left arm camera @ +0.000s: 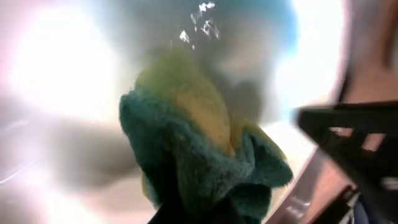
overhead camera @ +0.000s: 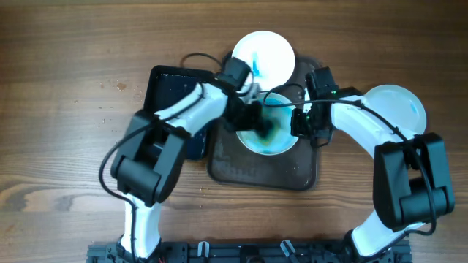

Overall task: Clean dirty plates on tray and stack at the side
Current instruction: 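Scrub the held plate with the sponge in left gripper, then return sponge to black tray with left gripper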

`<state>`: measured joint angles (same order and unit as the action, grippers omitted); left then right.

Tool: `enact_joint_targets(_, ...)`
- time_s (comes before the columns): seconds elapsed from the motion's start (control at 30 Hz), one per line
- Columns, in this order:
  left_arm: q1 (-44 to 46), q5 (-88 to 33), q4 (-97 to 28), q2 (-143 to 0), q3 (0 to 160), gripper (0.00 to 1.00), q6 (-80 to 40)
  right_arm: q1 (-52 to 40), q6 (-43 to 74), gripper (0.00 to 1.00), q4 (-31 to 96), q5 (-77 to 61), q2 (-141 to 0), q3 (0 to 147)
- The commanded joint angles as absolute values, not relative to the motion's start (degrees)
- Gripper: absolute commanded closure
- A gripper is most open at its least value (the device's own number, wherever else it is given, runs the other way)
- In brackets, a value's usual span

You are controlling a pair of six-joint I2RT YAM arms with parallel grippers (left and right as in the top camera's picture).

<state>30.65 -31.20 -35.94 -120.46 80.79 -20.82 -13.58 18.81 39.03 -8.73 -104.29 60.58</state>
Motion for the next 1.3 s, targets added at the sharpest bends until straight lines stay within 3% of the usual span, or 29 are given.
enact_joint_targets(0.0,35.6,-37.4,-28.7,-121.6,80.6,0.96,-18.9,-15.7,13.7,0.96,39.9,-1.7,-106.6,58.5)
enact_joint_targets(0.17,36.6,-21.1,-24.7,-121.7,80.6,0.96,-27.7,-15.7,13.7,0.96,40.1,-1.7,-106.6,58.5)
enact_joint_targets(0.3,31.2,-6.5,-32.7,-121.6,80.6,0.96,-29.5,-15.7,13.7,0.96,40.6,-1.7,-106.6,58.5)
enact_joint_targets(0.47,25.6,3.5,-40.9,-120.5,80.6,0.96,-30.8,-15.7,14.2,0.96,40.8,-1.7,-106.6,58.5)
enact_joint_targets(0.57,25.3,2.3,-45.0,-117.8,80.6,0.96,-30.7,-15.7,14.5,0.96,40.8,-1.7,-106.6,58.5)
enact_joint_targets(0.7,25.2,-21.0,-47.0,-110.7,80.6,0.96,-24.2,-15.7,17.2,0.96,40.2,-2.5,-106.6,58.5)
enact_joint_targets(0.77,24.2,-25.8,-48.2,-105.9,80.6,0.96,-23.3,-15.7,17.1,0.96,39.6,-3.5,-106.6,58.5)
enact_joint_targets(0.83,22.2,-23.0,-50.7,-101.4,80.6,0.96,-22.6,-15.7,17.1,0.96,39.2,-4.2,-106.6,58.5)
enact_joint_targets(0.97,16.8,-2.3,-58.4,-99.7,80.0,0.96,-22.6,-15.7,16.5,0.96,37.9,-8.1,-106.6,58.5)
enact_joint_targets(1.07,13.3,0.0,-52.9,-101.7,72.6,0.95,-22.7,-15.7,16.6,0.96,38.0,-9.8,-106.6,58.6)
enact_joint_targets(1.2,10.3,-2.1,-47.3,-104.1,66.4,0.85,-22.7,-15.7,16.5,0.96,39.8,-9.5,-105.2,58.7)
enact_joint_targets(1.27,9.2,-3.8,-47.3,-103.6,66.8,0.46,-22.7,-15.7,16.5,0.96,40.6,-8.8,-103.5,58.7)
